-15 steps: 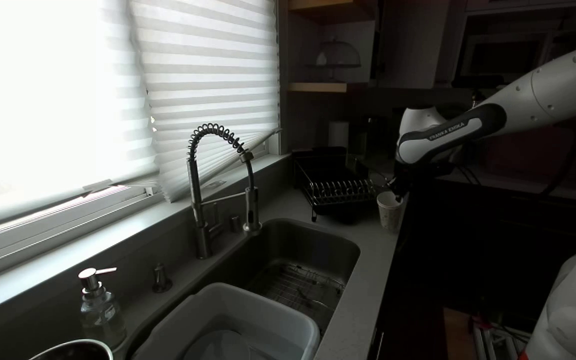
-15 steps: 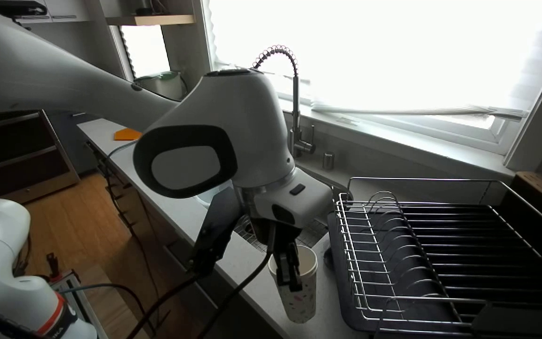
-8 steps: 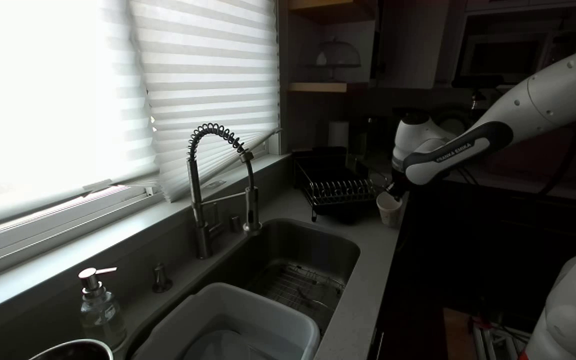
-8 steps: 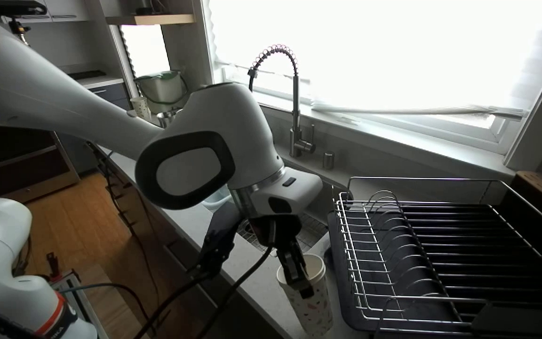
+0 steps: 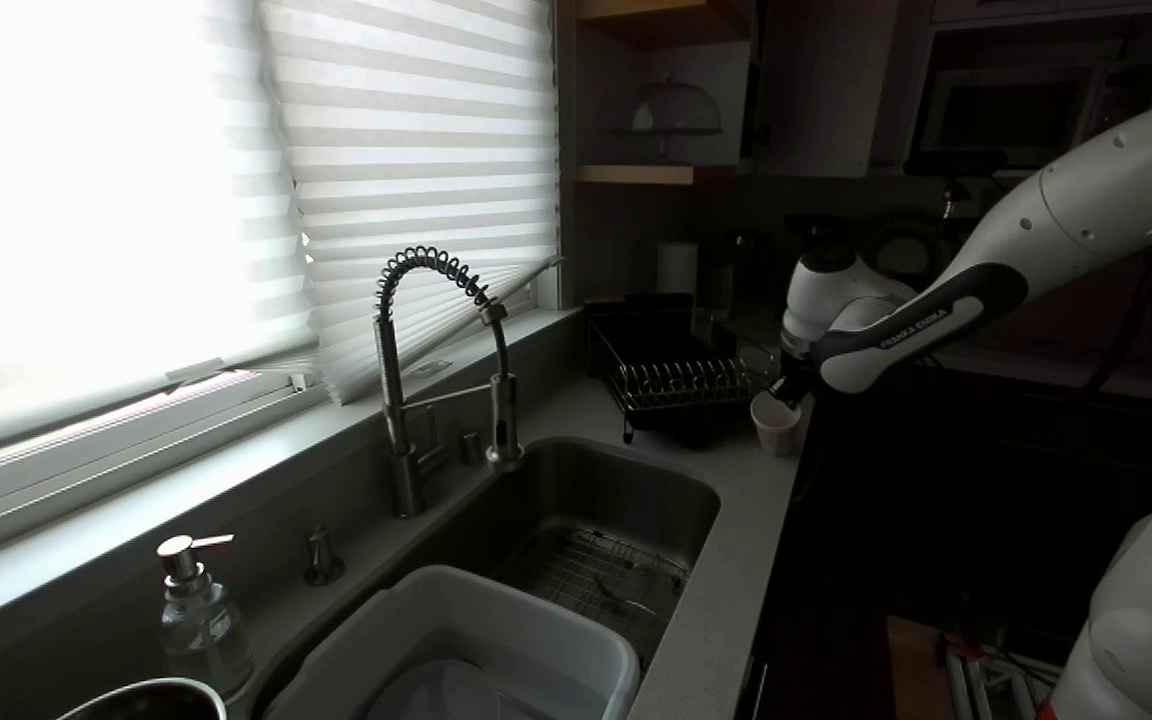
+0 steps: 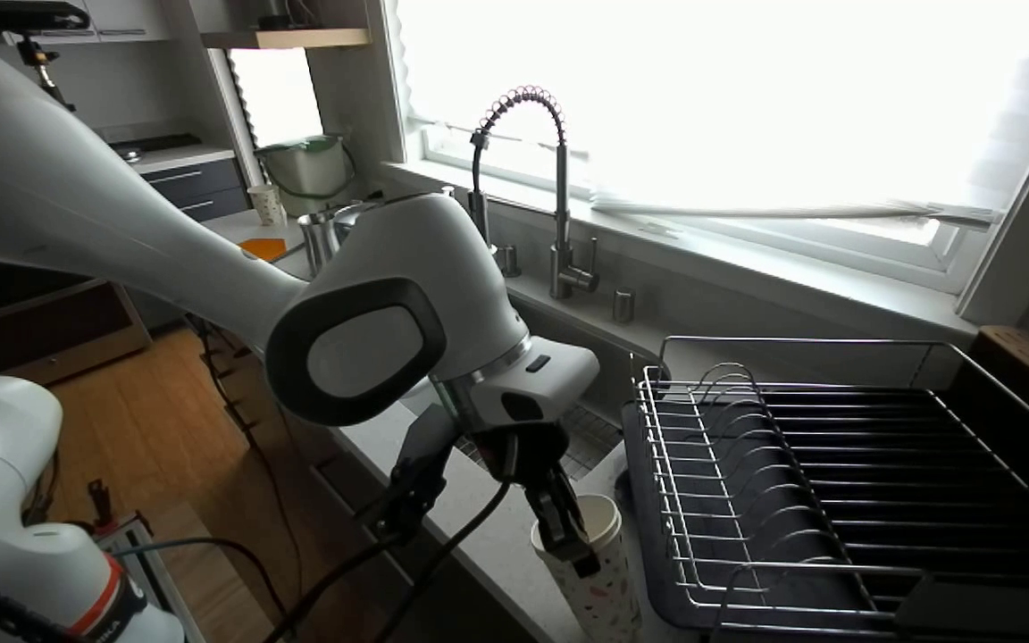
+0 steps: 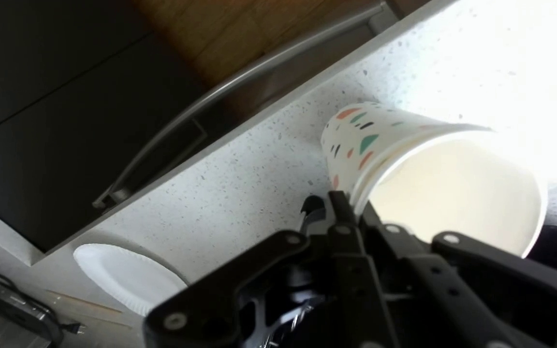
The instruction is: Stack the cups then flip them over and hang them on the plate rack
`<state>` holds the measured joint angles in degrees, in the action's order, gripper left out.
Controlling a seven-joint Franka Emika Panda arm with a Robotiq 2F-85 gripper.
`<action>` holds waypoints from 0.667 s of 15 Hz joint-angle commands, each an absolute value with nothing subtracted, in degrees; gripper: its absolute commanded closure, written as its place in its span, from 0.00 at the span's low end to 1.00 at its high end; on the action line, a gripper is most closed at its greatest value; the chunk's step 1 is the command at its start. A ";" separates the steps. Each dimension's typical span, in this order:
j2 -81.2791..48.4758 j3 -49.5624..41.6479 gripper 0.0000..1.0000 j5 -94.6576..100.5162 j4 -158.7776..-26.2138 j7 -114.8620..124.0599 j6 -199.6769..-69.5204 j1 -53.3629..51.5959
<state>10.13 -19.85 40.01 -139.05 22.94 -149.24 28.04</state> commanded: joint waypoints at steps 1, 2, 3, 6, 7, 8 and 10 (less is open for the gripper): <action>8.41 -19.70 0.70 41.31 -140.12 25.80 -151.61 28.47; 8.30 -19.68 0.69 41.42 -140.11 25.97 -151.71 28.48; 8.10 -19.72 0.63 41.20 -140.29 25.80 -151.57 28.36; 6.81 -19.94 0.41 41.29 -140.74 26.16 -151.77 28.15; 6.48 -20.07 0.34 40.84 -140.76 26.09 -151.79 27.98; 6.26 -20.19 0.25 40.24 -140.80 25.91 -152.03 27.77; 6.26 -20.37 0.10 37.82 -141.10 24.61 -152.28 27.15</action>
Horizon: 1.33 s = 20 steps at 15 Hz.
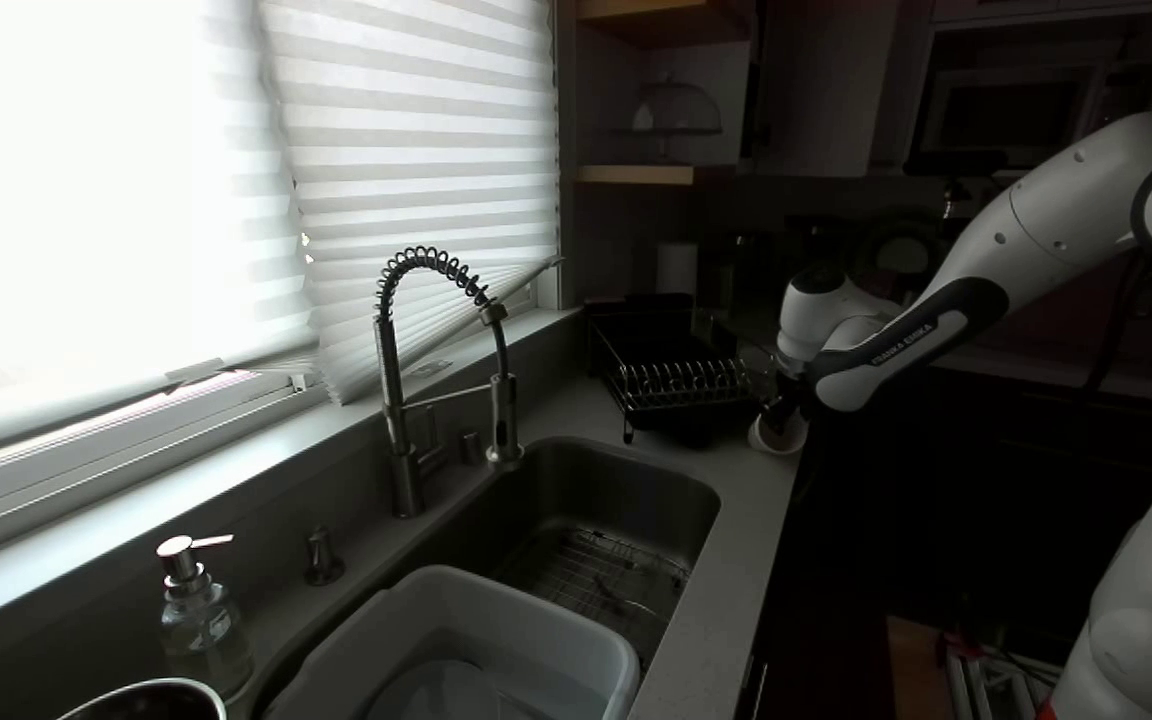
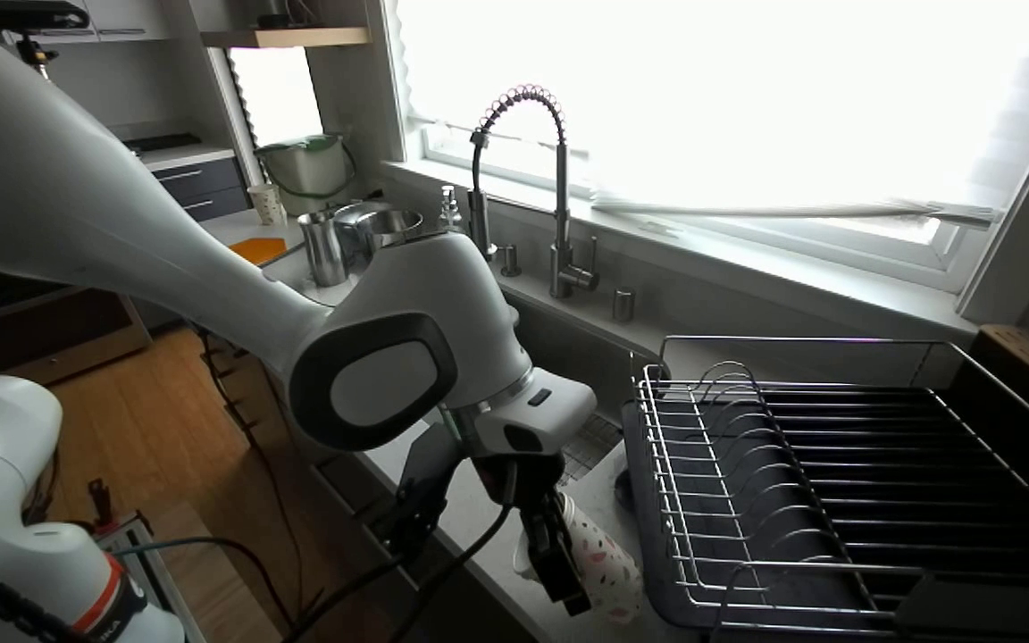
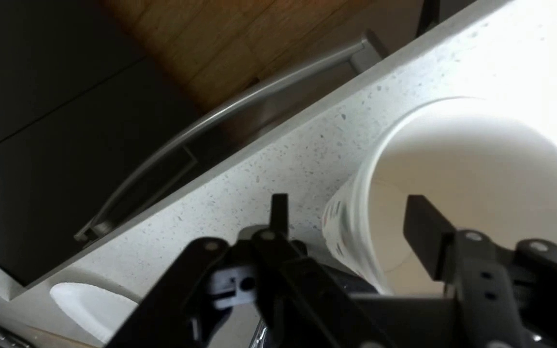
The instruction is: Stack the cups then flip them over and hang them on the plate rack
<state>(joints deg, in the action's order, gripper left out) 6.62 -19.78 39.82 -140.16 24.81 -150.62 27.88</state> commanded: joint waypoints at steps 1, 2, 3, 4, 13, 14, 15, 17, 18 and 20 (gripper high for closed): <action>6.22 -20.36 0.03 37.00 -141.13 24.35 -152.09 26.96; 6.23 -20.30 0.00 35.97 -141.15 24.05 -151.54 26.72; 6.44 -20.29 0.00 33.37 -141.39 22.76 -150.19 26.21; 6.57 -20.20 0.00 31.24 -141.55 22.08 -149.33 25.91; 6.17 -20.14 0.00 16.99 -140.73 19.27 -143.96 24.83; 6.24 -20.20 0.00 14.69 -140.46 18.64 -142.75 24.59; 6.38 -20.30 0.00 12.05 -140.13 17.66 -141.40 24.27; 6.69 -20.49 0.00 7.04 -139.07 15.90 -138.25 23.84; 6.78 -20.59 0.00 4.80 -138.22 15.09 -136.35 23.68; 7.18 -20.69 0.00 2.50 -136.48 15.07 -133.63 23.83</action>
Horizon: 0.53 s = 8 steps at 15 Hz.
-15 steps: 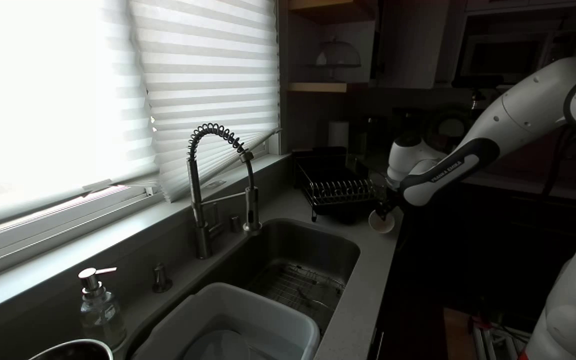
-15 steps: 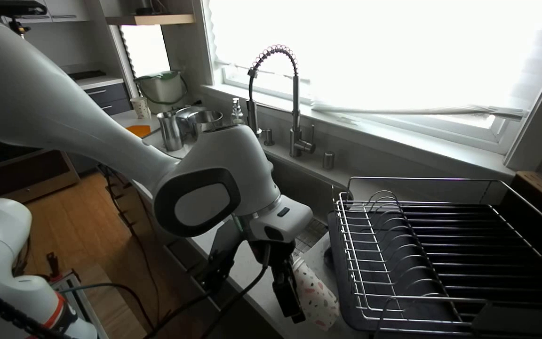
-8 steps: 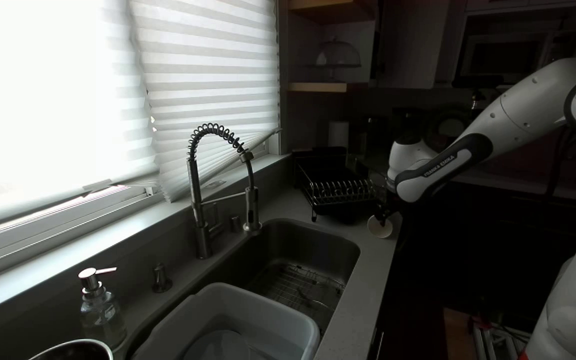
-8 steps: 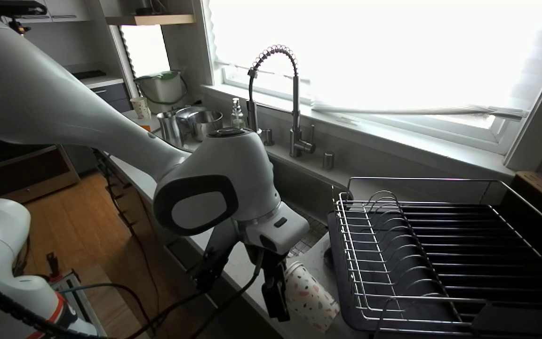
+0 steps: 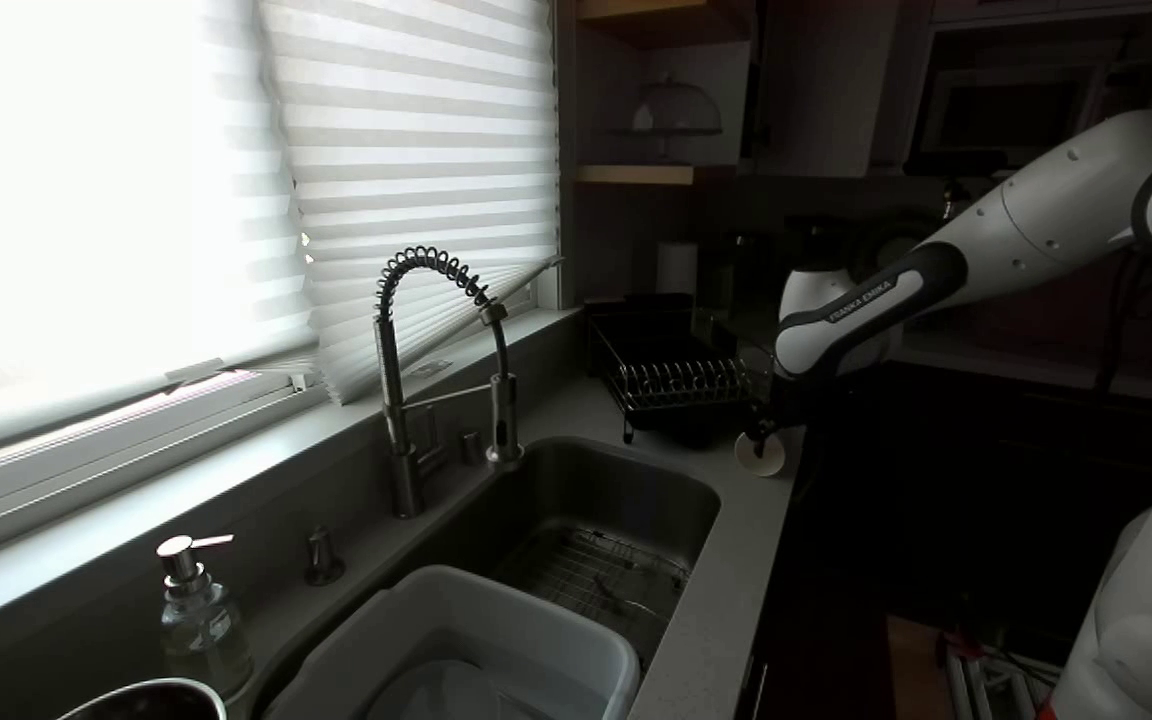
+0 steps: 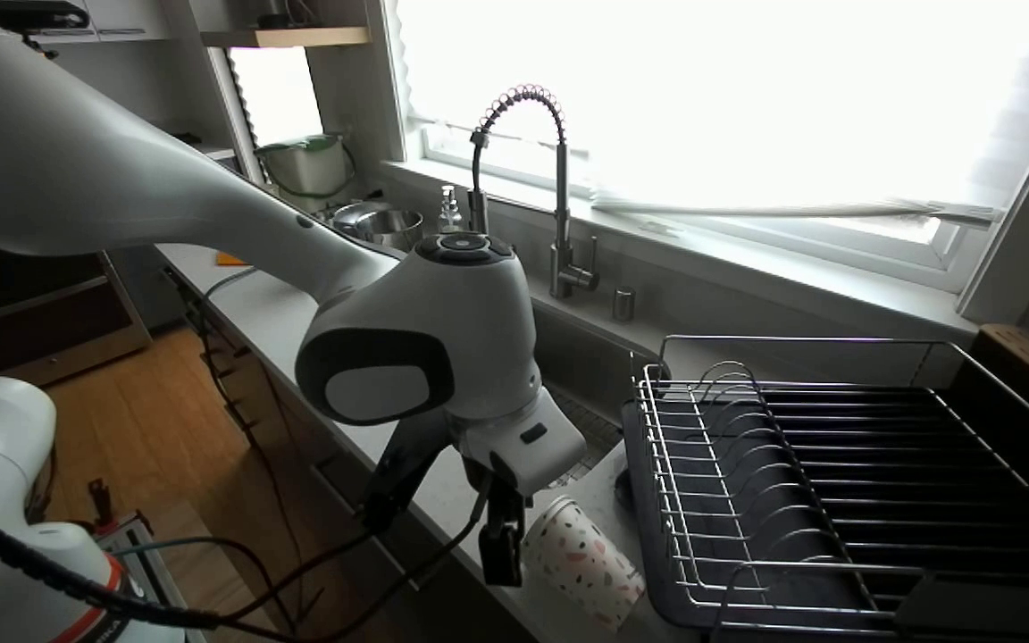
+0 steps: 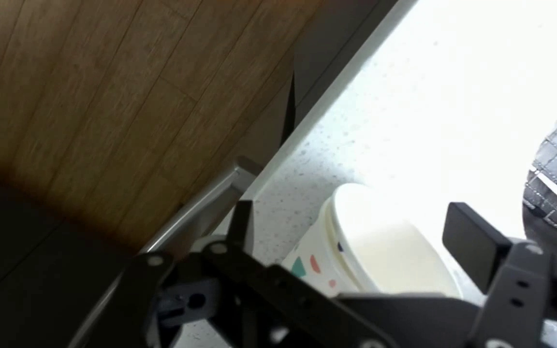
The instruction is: Stack the cups then flip them over and hang them on the plate rack
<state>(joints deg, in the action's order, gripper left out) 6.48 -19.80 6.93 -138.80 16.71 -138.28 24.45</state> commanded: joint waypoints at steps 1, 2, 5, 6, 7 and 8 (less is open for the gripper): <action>7.64 -20.82 0.00 0.77 -135.31 15.00 -131.28 23.83; 7.90 -20.89 0.00 0.20 -134.34 15.58 -130.16 24.02; 8.82 -21.51 0.00 -0.66 -131.22 16.38 -128.46 24.66; 9.02 -21.74 0.00 -0.42 -130.35 16.88 -128.46 24.88; 8.73 -22.03 0.00 0.18 -129.52 17.42 -129.31 25.25; 8.60 -22.18 0.00 1.77 -128.98 18.54 -130.99 25.80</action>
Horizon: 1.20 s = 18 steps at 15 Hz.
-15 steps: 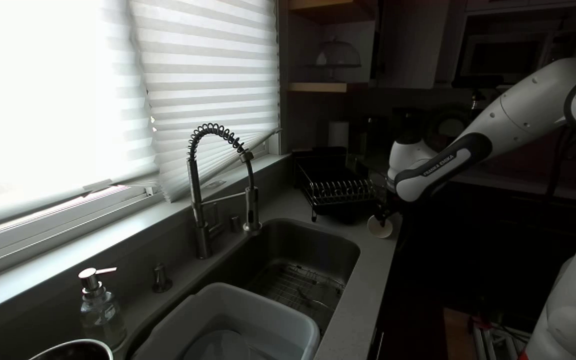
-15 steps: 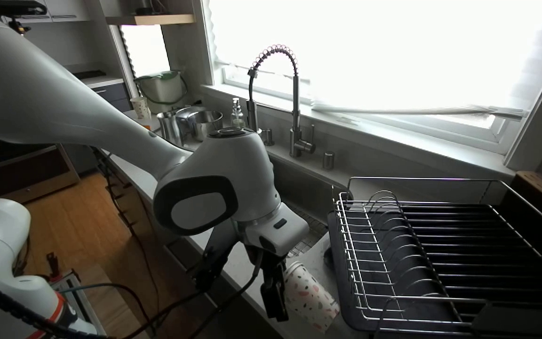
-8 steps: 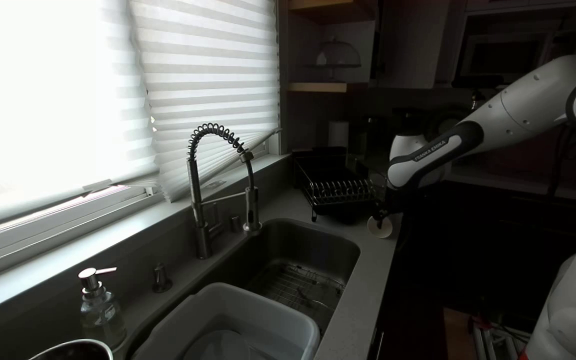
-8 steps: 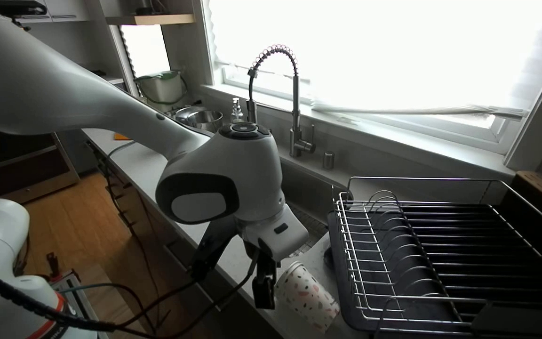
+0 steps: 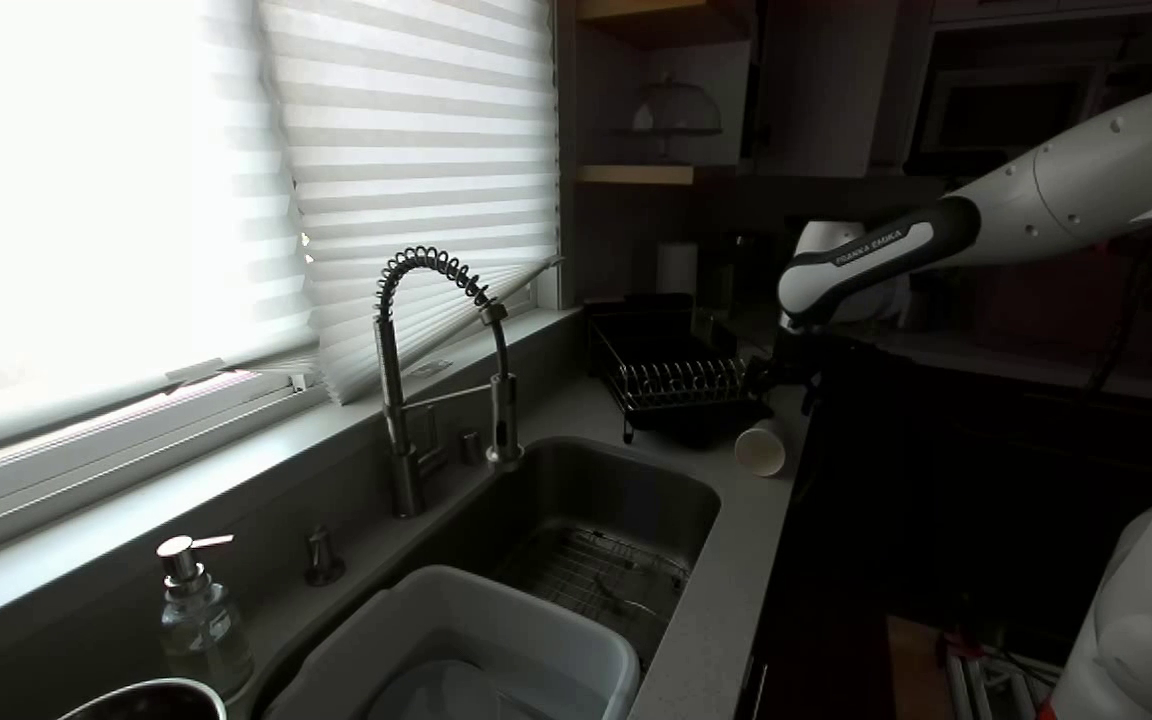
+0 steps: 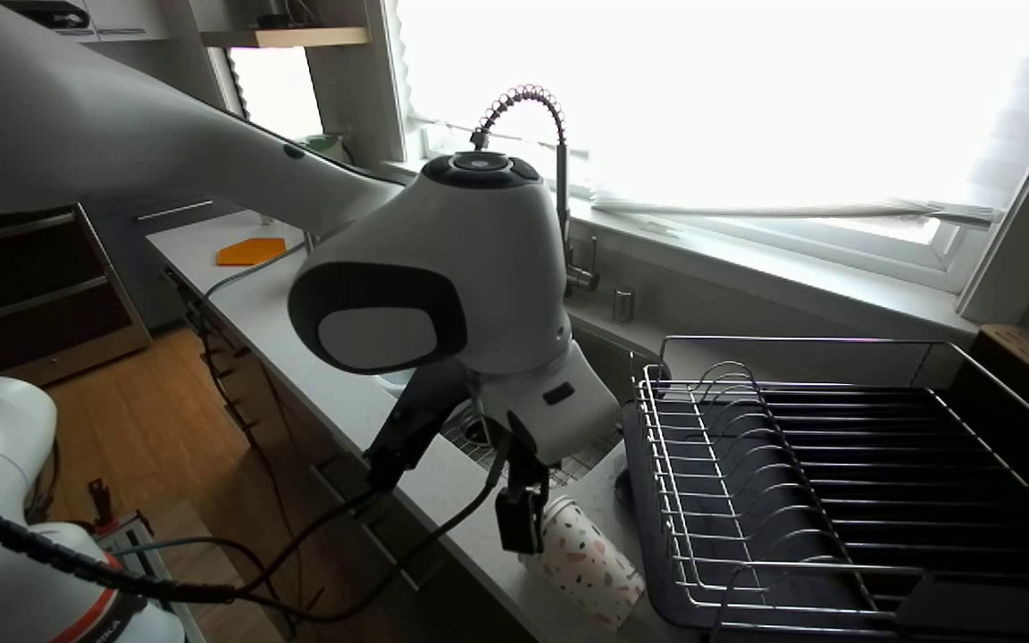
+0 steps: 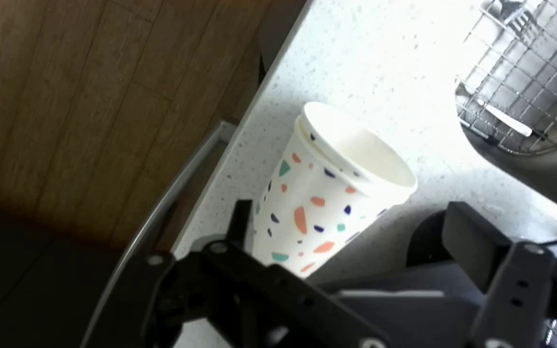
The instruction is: Stack the cups then flip them over and hang them on the plate rack
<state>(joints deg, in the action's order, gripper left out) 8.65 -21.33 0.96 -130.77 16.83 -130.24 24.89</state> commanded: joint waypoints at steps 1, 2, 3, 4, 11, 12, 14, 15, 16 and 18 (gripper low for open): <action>8.17 -22.64 0.00 1.64 -128.31 18.81 -131.09 26.17; 7.59 -23.14 0.00 1.52 -127.77 18.53 -131.43 26.54; 7.18 -23.72 0.00 1.01 -127.25 16.60 -130.37 26.61; 6.85 -24.03 0.00 0.73 -127.16 16.83 -130.52 26.80; 7.31 -23.55 0.00 3.60 -128.32 20.96 -133.57 27.08; 6.84 -23.57 0.00 3.85 -128.40 21.50 -134.05 27.10; 5.72 -23.78 0.00 2.83 -128.55 23.34 -134.44 27.02; 5.30 -23.86 0.00 2.71 -128.63 23.71 -134.56 26.98; 4.87 -23.87 0.00 2.65 -128.60 24.48 -134.71 26.94; 3.91 -23.96 0.00 2.84 -128.70 25.43 -135.34 26.86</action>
